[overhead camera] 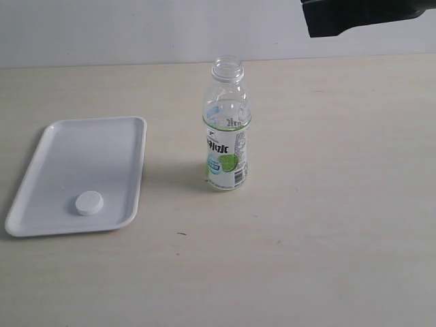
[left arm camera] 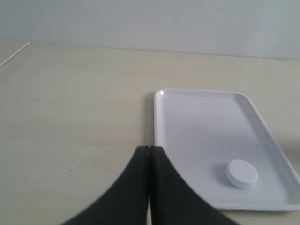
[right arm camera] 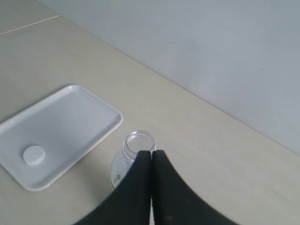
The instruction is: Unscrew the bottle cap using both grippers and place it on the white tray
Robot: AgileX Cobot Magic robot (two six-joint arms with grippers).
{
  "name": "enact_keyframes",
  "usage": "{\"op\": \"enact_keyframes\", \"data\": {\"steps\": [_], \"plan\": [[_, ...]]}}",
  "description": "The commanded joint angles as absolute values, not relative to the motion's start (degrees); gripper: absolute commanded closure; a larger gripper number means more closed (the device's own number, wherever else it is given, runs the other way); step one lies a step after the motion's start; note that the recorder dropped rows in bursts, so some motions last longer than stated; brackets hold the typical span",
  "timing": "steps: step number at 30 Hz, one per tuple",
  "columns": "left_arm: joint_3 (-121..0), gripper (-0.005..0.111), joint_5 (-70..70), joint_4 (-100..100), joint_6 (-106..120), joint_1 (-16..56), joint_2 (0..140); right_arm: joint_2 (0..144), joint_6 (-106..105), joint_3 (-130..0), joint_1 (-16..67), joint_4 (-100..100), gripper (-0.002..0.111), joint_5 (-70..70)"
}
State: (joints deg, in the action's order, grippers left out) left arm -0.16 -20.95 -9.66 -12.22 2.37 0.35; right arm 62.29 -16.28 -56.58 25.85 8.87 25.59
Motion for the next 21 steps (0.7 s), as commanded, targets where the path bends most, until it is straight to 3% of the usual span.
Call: {"op": "enact_keyframes", "data": {"steps": [1, 12, 21], "plan": [[0.00, 0.107, -20.71, -9.67, -11.96, 2.20, 0.00, 62.02, -16.61, -56.36, 25.63, 6.37, 0.108, 24.55], [0.00, 0.107, -20.71, -9.67, -11.96, 2.20, 0.00, 64.03, -11.91, -52.13, 24.23, -2.03, 0.108, 24.45], [0.00, 0.107, -20.71, -9.67, -11.96, 2.20, 0.00, 49.02, -4.83, -37.21, 14.20, -1.98, 0.108, 17.06]]}}
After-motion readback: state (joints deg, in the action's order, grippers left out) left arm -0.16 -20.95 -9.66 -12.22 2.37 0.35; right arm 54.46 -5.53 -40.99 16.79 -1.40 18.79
